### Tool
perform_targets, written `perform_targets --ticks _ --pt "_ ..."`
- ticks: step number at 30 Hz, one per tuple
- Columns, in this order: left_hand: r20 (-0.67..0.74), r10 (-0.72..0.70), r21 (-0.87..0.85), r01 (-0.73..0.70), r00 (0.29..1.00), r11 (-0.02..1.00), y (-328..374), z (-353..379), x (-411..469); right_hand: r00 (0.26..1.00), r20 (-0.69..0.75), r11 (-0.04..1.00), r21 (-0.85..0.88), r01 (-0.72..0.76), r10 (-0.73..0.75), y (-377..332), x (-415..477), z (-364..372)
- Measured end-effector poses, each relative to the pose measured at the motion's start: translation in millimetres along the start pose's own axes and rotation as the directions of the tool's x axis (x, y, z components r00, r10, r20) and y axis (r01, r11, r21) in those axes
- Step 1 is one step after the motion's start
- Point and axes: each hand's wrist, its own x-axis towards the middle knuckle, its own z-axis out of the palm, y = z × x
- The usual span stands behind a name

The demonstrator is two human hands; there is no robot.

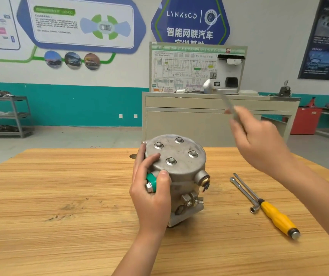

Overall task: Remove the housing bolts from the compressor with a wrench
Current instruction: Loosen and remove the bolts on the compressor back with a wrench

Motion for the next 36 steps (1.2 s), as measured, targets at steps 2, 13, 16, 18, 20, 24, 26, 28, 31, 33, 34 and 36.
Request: perform_targets --ticks 2,13,16,18,20,24,26,28,31,33,34,36 --pt "-0.005 -0.002 0.001 0.002 1.000 1.000 0.3 -0.3 0.0 0.974 0.225 0.973 -0.220 0.065 -0.014 -9.6 -21.3 -13.9" --pt "-0.017 0.004 0.000 -0.004 1.000 1.000 2.1 1.5 -2.4 0.824 0.530 0.761 -0.614 0.209 0.202 -46.2 -48.0 -21.5" --pt "0.010 0.020 0.064 -0.021 1.000 0.998 1.6 2.6 -4.5 0.804 0.551 0.741 -0.632 0.226 0.225 -64.1 -56.2 -18.5" --pt "0.033 0.022 0.102 -0.026 0.999 0.994 0.4 0.7 -3.8 0.847 0.498 0.701 -0.672 0.241 0.186 -62.3 -59.7 -16.3" --pt "0.057 0.022 0.119 -0.028 0.998 0.992 -0.3 -2.1 -1.9 0.889 0.418 0.770 -0.624 0.134 0.184 -49.6 -61.8 -17.2" --pt "0.138 0.005 0.148 -0.025 0.990 0.989 5.2 -5.3 7.2 0.980 0.177 0.779 -0.600 0.179 -0.089 5.2 -70.8 -3.2" --pt "0.185 -0.024 0.141 -0.003 0.983 0.990 8.0 -6.8 12.6 0.964 0.127 0.772 -0.578 0.264 -0.235 30.7 -58.6 3.5" --pt "0.194 -0.041 0.123 0.017 0.980 0.992 7.7 -11.2 16.6 0.927 0.097 0.768 -0.532 0.356 -0.362 44.3 -38.1 10.6" --pt "0.178 -0.043 0.095 0.026 0.983 0.995 6.3 -13.4 16.9 0.923 0.074 0.759 -0.546 0.355 -0.379 42.7 -3.1 32.8" --pt "0.164 -0.035 0.096 0.019 0.986 0.995 6.6 -11.0 15.7 0.919 0.092 0.788 -0.487 0.377 -0.383 30.7 20.3 46.4" --pt "0.157 -0.033 0.092 0.019 0.987 0.996 7.1 -9.5 15.1 0.902 0.119 0.786 -0.453 0.421 -0.414 25.8 30.5 51.2" --pt "0.140 -0.030 0.073 0.020 0.990 0.997 7.5 -8.4 13.5 0.847 0.147 0.729 -0.449 0.517 -0.510 20.2 44.0 50.6"
